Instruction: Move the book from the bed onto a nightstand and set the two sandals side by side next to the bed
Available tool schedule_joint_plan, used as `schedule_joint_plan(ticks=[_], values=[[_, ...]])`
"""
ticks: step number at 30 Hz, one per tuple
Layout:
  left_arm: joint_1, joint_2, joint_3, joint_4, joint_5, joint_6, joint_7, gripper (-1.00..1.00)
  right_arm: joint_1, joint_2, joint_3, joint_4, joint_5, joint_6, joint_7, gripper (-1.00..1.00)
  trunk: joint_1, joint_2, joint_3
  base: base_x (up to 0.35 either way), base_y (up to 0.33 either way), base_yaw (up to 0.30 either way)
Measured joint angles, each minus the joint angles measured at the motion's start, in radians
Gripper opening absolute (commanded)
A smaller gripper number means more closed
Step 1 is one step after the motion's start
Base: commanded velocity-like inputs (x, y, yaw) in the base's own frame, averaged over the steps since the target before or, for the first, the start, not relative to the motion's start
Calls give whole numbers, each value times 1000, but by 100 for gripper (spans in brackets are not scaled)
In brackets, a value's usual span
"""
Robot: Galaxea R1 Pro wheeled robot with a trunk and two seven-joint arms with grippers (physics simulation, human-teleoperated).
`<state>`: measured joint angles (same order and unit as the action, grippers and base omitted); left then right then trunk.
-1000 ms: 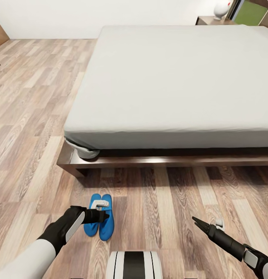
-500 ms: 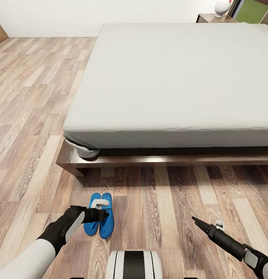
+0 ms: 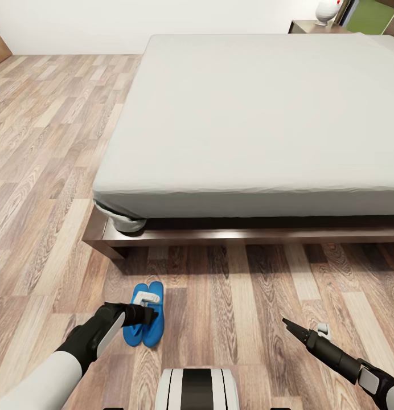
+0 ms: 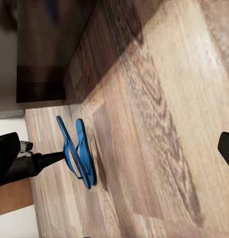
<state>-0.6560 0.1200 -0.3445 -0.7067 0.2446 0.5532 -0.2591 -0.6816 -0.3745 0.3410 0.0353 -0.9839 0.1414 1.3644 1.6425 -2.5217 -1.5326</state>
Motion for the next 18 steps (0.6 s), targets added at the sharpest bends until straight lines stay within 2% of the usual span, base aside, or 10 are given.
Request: schedule_joint_plan(ticks=[6,11,18], values=[[0,-1,0,-2,-6,-15,-1,-100,0,0,-1,2,0,0,0,100,0,0,0,0,0,0],[0,-18,0,-10,-5,-19,-1,-100,0,0,-1,2,0,0,0,100,0,0,0,0,0,0],[-1,-23,0,-12,-7,-19,-1,-100,0,0,0,2,0,0,0,100,0,0,0,0,0,0]])
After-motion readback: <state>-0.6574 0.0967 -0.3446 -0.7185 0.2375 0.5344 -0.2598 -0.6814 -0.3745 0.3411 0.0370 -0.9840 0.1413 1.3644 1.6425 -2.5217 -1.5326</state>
